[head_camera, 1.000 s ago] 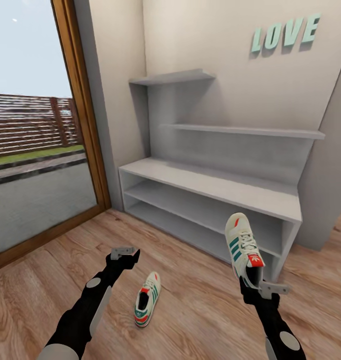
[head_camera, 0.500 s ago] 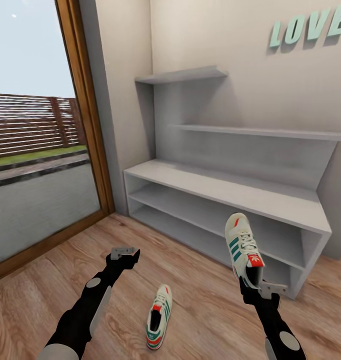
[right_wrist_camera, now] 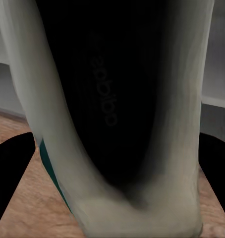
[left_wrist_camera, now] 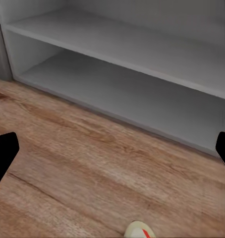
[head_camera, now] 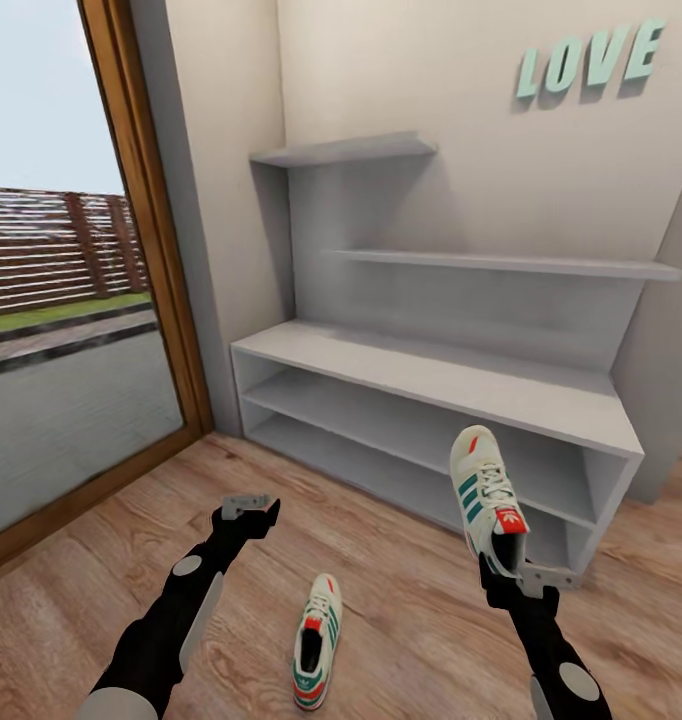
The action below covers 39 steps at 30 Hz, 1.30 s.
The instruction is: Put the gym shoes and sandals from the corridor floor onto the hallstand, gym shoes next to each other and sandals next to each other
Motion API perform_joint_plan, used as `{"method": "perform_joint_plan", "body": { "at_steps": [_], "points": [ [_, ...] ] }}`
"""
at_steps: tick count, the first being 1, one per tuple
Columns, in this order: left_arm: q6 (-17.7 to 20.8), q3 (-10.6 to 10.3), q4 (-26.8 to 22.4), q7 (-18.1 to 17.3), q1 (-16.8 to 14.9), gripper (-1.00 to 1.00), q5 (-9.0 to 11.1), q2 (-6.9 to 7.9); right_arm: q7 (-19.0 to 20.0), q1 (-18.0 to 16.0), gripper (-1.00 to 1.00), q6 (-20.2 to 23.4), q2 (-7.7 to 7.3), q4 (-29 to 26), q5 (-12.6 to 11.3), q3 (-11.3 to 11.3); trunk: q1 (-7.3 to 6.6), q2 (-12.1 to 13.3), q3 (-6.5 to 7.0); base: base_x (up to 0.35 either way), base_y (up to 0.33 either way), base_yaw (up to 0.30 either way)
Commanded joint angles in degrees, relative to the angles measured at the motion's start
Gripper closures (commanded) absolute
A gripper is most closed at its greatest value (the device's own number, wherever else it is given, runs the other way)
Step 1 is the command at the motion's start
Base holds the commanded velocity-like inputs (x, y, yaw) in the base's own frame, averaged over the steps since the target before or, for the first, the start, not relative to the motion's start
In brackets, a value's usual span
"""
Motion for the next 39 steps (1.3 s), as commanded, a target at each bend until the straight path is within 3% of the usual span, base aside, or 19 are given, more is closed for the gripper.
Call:
{"method": "perform_joint_plan", "body": {
  "at_steps": [1,6,11,12,15,19,26,30,32,35,37,38,39],
  "points": [
    [0.4,0.1,-0.1,-0.2,0.0,-1.00,0.3,0.01,-0.1,0.0,1.00,-0.1,0.00,0.0,0.0,0.0,-0.01,0.0,-0.06,0.002,0.008,-0.286],
    [0.4,0.1,-0.1,-0.2,0.0,-1.00,0.2,0.06,-0.1,0.0,1.00,3.3,-0.04,-1.6,-0.1,0.0,-0.01,0.0,-0.06,0.001,0.004,-0.163],
    [0.4,0.0,0.2,-0.2,0.0,-1.00,0.1,0.08,-0.1,0.0,1.00,19.8,0.03,-10.2,-0.2,0.0,-0.01,0.0,-0.06,0.000,0.001,-0.037],
    [0.3,0.0,0.3,-0.2,0.0,-1.00,0.1,0.08,0.0,0.0,1.00,25.0,0.04,-12.0,-0.2,0.0,-0.01,0.0,-0.06,0.000,0.000,-0.013],
    [0.3,0.0,0.4,-0.2,0.0,-1.00,0.1,0.10,0.1,0.0,1.00,32.2,0.07,-14.1,-0.2,0.0,-0.01,0.0,-0.06,0.000,0.000,-0.008],
    [0.3,0.0,1.2,-0.1,0.0,-1.00,0.1,0.20,0.3,0.0,1.00,35.7,0.09,-15.2,-0.3,0.0,-0.01,0.0,-0.06,0.000,0.000,-0.003],
    [-1.5,0.0,4.3,0.0,0.0,-1.00,0.1,0.41,0.6,0.0,1.00,37.2,0.08,-15.7,-0.3,1.2,-0.01,0.0,-0.06,0.000,0.000,0.000],
    [-3.7,0.0,5.8,0.0,0.0,-1.00,0.1,0.43,0.7,0.0,1.00,37.3,-0.12,-15.7,-0.4,7.1,-0.01,0.0,-0.06,0.000,0.000,0.000],
    [-4.7,0.0,6.2,0.0,0.0,-1.00,0.1,0.43,1.0,0.0,1.00,37.4,-0.23,-15.7,-0.8,11.2,-0.01,0.0,-0.06,0.000,0.000,0.000],
    [-4.8,-0.1,6.3,0.0,0.0,-1.00,0.1,0.43,2.9,0.0,1.00,37.4,-0.24,-15.7,-3.7,11.6,-0.01,0.0,-0.06,0.000,0.000,0.000],
    [-4.9,-0.2,6.4,0.0,0.0,-1.00,0.1,0.43,4.9,0.0,1.00,37.4,-0.26,-15.8,-8.3,11.6,-0.01,0.0,-0.06,0.000,0.000,0.000],
    [-4.9,-0.2,6.4,0.0,0.0,-1.00,0.1,0.43,6.1,0.0,1.00,37.4,-0.34,-15.8,-12.1,11.7,-0.01,0.0,-0.06,0.000,0.000,0.000],
    [-4.9,-0.2,6.4,0.0,0.0,-1.00,0.1,0.43,7.1,0.0,1.00,37.4,-0.42,-15.8,-18.2,11.7,-0.01,0.0,-0.06,0.000,0.000,0.000]
  ]
}}
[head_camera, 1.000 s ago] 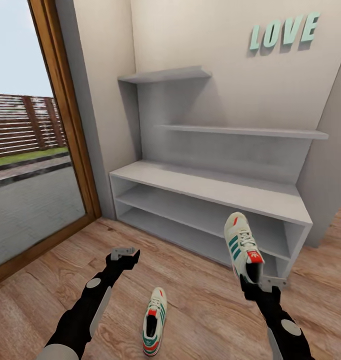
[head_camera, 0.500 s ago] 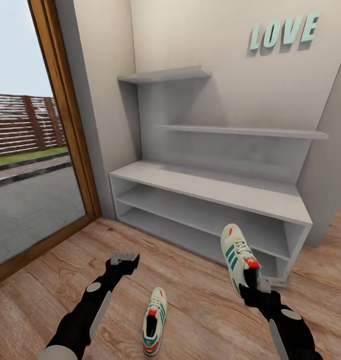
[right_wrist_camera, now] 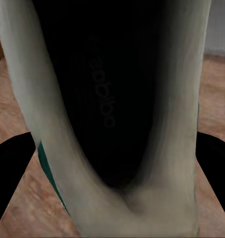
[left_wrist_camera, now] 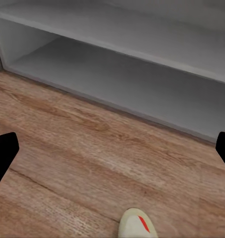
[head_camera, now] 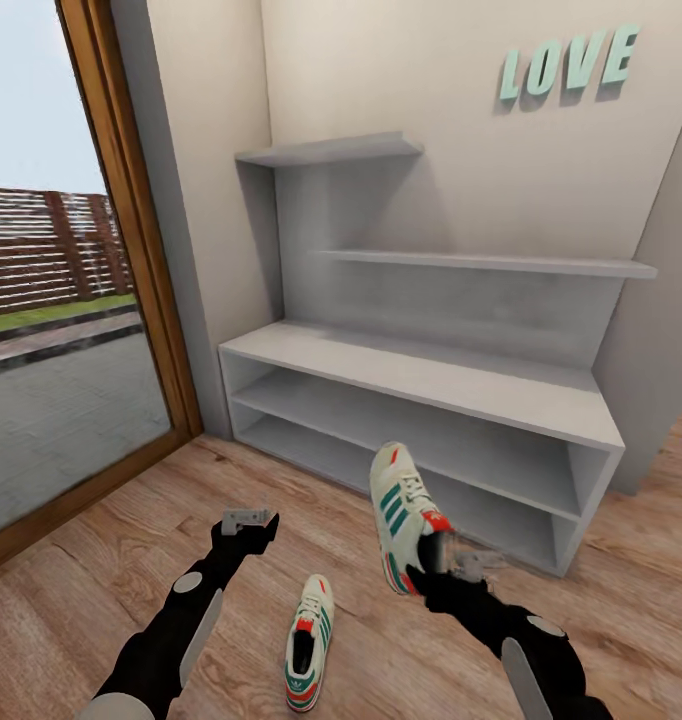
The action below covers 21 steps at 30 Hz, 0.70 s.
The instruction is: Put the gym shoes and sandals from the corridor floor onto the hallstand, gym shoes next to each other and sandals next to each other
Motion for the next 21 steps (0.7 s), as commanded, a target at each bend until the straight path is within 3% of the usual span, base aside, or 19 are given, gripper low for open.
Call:
{"method": "perform_joint_plan", "body": {
  "at_steps": [1,2,3,6,9,11,15,21],
  "points": [
    [0.0,0.0,0.0,-0.2,0.0,-1.00,0.3,0.00,0.5,0.0,1.00,0.2,-0.09,0.0,-3.1,0.0,0.01,0.0,-0.28,0.000,0.000,0.000],
    [0.0,0.0,0.0,-0.2,0.0,-1.00,0.3,0.00,0.6,0.0,1.00,0.2,-0.10,-0.1,-4.6,0.0,0.04,0.0,-0.50,0.000,0.000,0.000],
    [0.0,0.0,0.1,-0.2,0.0,-1.00,0.3,0.00,0.9,0.0,1.00,0.2,-0.16,-0.1,-7.7,0.0,0.04,0.0,-0.50,0.000,0.000,0.000],
    [0.0,-0.1,0.1,-0.2,0.0,-1.00,0.3,0.00,1.1,0.0,1.00,0.2,-0.20,-0.1,-10.1,-0.1,0.04,0.0,-0.50,0.000,0.000,0.000],
    [-0.7,-0.1,0.1,-0.2,0.0,-1.00,0.3,0.00,1.2,0.0,1.00,0.3,-0.26,-0.1,-11.1,-1.4,0.09,-0.1,-0.96,0.000,0.000,0.000],
    [-1.5,-0.1,0.6,-0.2,0.0,-1.00,0.3,0.00,1.3,0.0,1.00,0.3,-0.24,-0.1,-11.5,-4.7,0.14,-0.1,-1.47,0.000,0.000,0.000],
    [-2.1,0.0,3.1,-0.2,0.0,-1.00,0.2,0.00,1.3,0.0,1.00,0.5,-0.23,0.0,-11.7,-8.2,0.25,-0.2,-2.57,0.000,0.000,0.000],
    [-6.1,0.0,6.0,-0.2,0.0,-1.00,0.1,-0.05,1.3,0.0,1.00,0.7,-0.22,0.0,-12.7,-9.5,0.40,-0.2,-4.42,0.000,0.000,0.000]
  ]
}}
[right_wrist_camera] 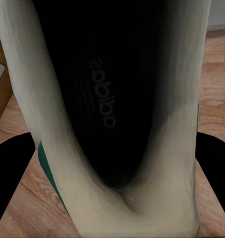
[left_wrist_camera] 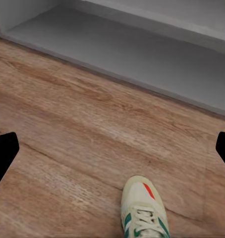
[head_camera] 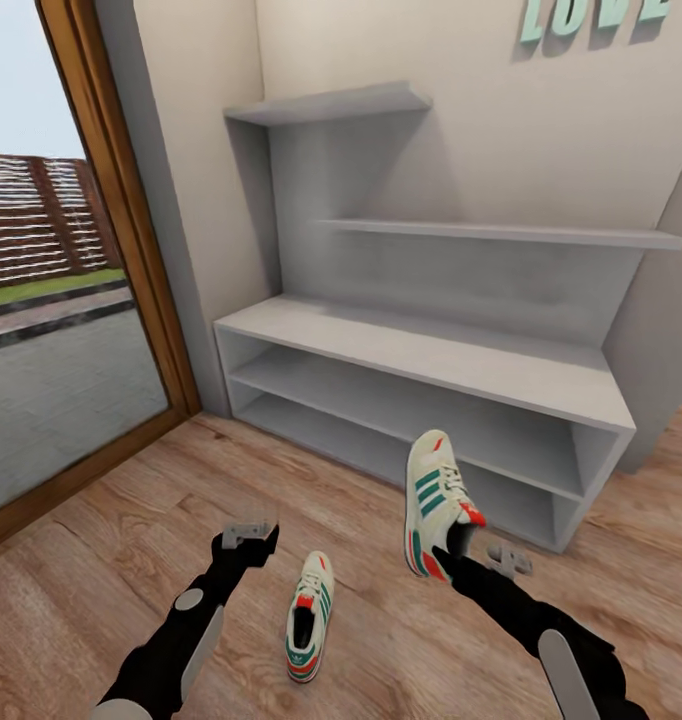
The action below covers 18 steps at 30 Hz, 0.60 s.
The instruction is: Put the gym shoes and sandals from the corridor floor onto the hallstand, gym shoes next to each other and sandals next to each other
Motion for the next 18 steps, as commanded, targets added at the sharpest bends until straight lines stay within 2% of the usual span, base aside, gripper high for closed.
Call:
{"method": "perform_joint_plan", "body": {
  "at_steps": [1,7,18],
  "points": [
    [-1.1,0.0,1.0,-0.1,0.0,-1.00,0.3,-0.06,0.3,0.0,1.00,0.3,0.01,0.0,-0.7,-0.2,0.01,0.0,-0.37,0.000,0.000,0.000],
    [-5.1,-0.1,3.6,0.0,-0.1,-1.00,0.3,-0.83,0.3,0.0,1.00,0.4,-0.01,-0.1,-2.6,-0.2,0.16,-0.1,-2.26,0.000,0.000,0.000],
    [-6.2,-0.1,4.1,0.0,-0.1,-1.00,0.3,-1.19,0.3,0.0,1.00,0.4,0.01,-0.1,-3.0,-0.3,0.45,-0.3,-5.73,0.000,0.000,-0.021]
  ]
}}
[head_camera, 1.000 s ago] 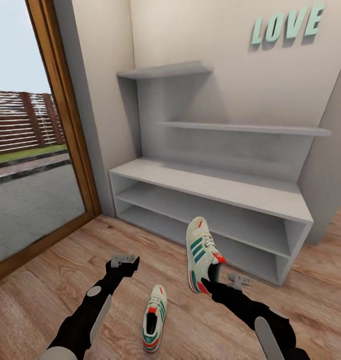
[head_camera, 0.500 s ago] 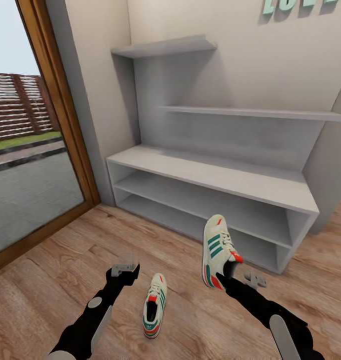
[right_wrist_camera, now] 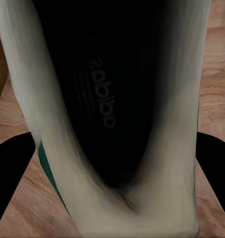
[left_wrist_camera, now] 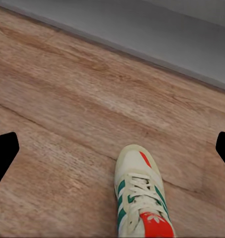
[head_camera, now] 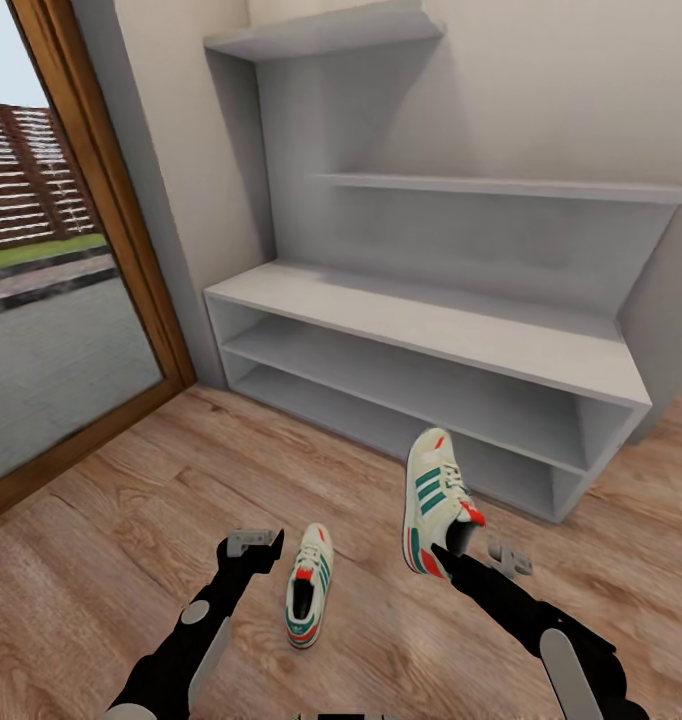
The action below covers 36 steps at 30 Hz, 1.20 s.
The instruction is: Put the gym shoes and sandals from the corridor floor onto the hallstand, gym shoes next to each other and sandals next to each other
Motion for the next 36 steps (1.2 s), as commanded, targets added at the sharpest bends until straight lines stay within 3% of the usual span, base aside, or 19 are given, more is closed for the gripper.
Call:
{"method": "perform_joint_plan", "body": {
  "at_steps": [1,12,28,36],
  "points": [
    [-0.3,0.0,0.0,-0.2,0.0,-1.00,0.3,0.01,0.3,0.0,1.00,0.3,0.01,0.0,-0.1,-0.1,0.01,0.0,-0.37,0.000,0.000,-0.074],
    [-1.1,0.1,0.0,-0.2,0.0,-1.00,0.3,0.08,0.3,0.0,1.00,0.3,0.01,0.0,-0.1,-0.2,0.29,-0.2,-3.79,0.000,0.000,-0.122],
    [-1.1,0.1,0.0,-0.2,0.0,-1.00,0.3,0.19,0.3,0.0,1.00,0.3,0.08,0.0,-0.1,-0.1,0.71,-0.4,-8.22,0.000,0.000,-0.236],
    [-1.3,0.1,0.0,-0.2,0.0,-1.00,0.3,0.21,0.3,0.0,1.00,0.3,0.08,0.0,-0.1,-0.2,0.91,-0.5,-10.09,0.000,0.000,-0.045]
  ]
}}
